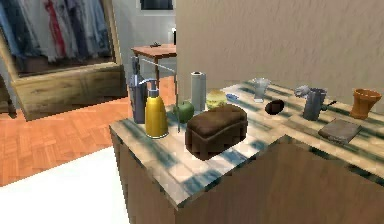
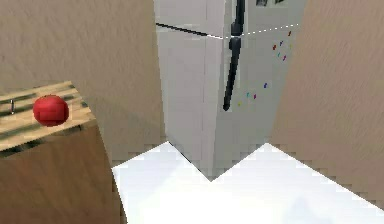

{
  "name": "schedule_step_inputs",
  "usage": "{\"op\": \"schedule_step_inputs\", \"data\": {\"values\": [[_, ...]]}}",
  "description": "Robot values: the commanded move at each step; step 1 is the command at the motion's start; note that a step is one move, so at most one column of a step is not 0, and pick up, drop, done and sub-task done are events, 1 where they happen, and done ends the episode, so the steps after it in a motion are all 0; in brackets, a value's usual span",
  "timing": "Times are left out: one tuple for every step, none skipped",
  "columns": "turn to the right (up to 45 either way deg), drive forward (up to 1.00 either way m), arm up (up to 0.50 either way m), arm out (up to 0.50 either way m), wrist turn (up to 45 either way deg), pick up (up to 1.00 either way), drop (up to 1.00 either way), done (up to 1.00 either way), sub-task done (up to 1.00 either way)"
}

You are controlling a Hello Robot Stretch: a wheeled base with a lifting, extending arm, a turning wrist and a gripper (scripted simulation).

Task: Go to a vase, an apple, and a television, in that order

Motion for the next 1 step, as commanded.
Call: {"op": "schedule_step_inputs", "data": {"values": [[-45.0,0.00,0.00,0.00,0.0,0.00,0.00,0.00,0.00]]}}
